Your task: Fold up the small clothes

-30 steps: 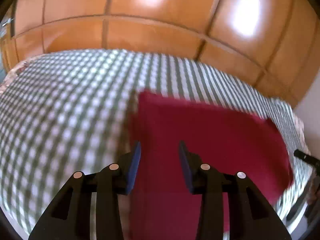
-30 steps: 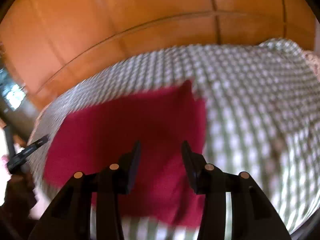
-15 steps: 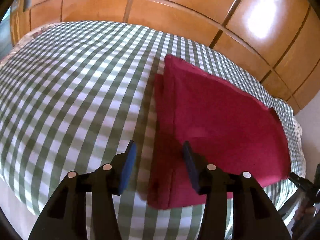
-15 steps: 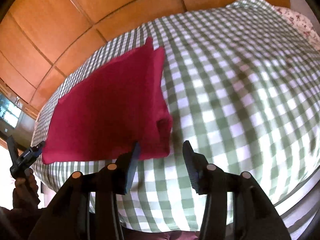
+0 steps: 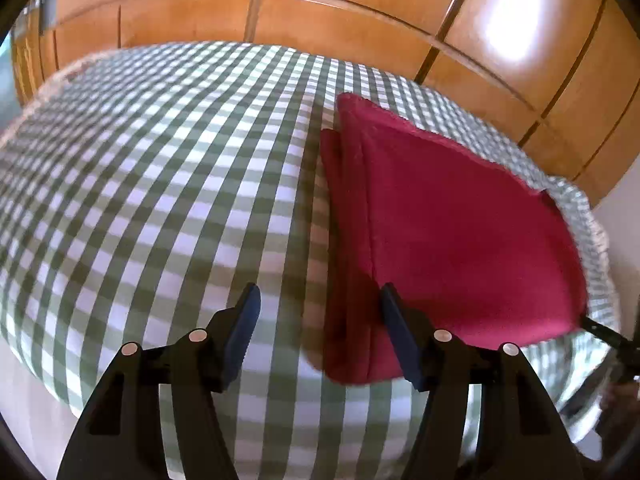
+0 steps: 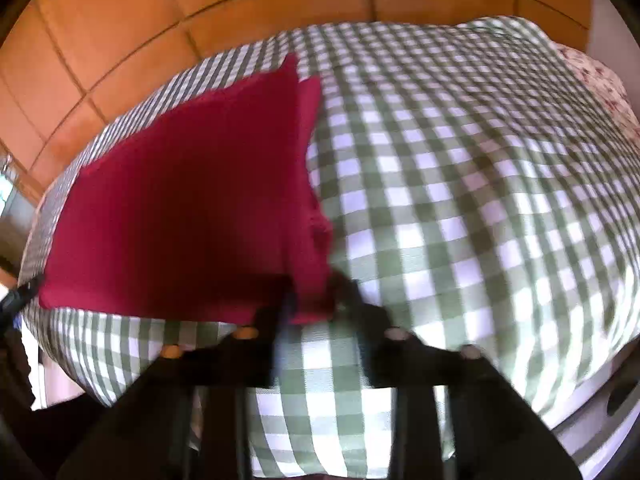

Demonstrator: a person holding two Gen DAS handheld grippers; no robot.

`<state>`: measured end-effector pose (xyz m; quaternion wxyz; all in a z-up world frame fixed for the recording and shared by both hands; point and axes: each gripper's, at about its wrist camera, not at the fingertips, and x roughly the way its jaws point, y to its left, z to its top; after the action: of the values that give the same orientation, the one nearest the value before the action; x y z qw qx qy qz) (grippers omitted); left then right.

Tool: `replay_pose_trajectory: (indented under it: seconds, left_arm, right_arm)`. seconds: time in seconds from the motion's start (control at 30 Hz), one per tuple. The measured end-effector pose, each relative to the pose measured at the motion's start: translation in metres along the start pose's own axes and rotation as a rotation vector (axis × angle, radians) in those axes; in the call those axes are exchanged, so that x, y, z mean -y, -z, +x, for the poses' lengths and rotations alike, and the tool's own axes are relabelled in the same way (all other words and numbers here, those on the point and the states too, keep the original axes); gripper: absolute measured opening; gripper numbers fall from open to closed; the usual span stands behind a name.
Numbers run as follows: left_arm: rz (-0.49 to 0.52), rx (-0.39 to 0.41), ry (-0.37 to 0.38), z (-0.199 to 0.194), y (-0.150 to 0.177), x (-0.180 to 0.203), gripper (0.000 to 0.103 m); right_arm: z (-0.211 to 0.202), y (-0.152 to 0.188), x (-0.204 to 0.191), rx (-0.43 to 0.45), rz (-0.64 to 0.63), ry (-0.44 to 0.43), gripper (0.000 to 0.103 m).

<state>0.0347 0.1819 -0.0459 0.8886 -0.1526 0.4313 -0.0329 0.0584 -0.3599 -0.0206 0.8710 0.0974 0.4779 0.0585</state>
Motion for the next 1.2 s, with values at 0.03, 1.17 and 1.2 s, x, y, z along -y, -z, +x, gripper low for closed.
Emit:
replay_pose_trajectory:
  seconds: [0.03, 1.17, 1.2]
  left_arm:
    - [-0.012, -0.001, 0.013, -0.003, 0.001, -0.004, 0.062]
    - [-0.035, 0.064, 0.130, -0.025, -0.012, 0.005, 0.052]
    - [-0.032, 0.079, 0.125, -0.024, -0.017, 0.007, 0.052]
  right_arm:
    - [-0.006, -0.001, 0.000, 0.013, -0.003, 0.013, 0.041]
    - [0.030, -0.012, -0.087, 0.021, -0.089, -0.022, 0.085]
    - [0.027, -0.014, -0.089, 0.021, -0.093, -0.022, 0.085]
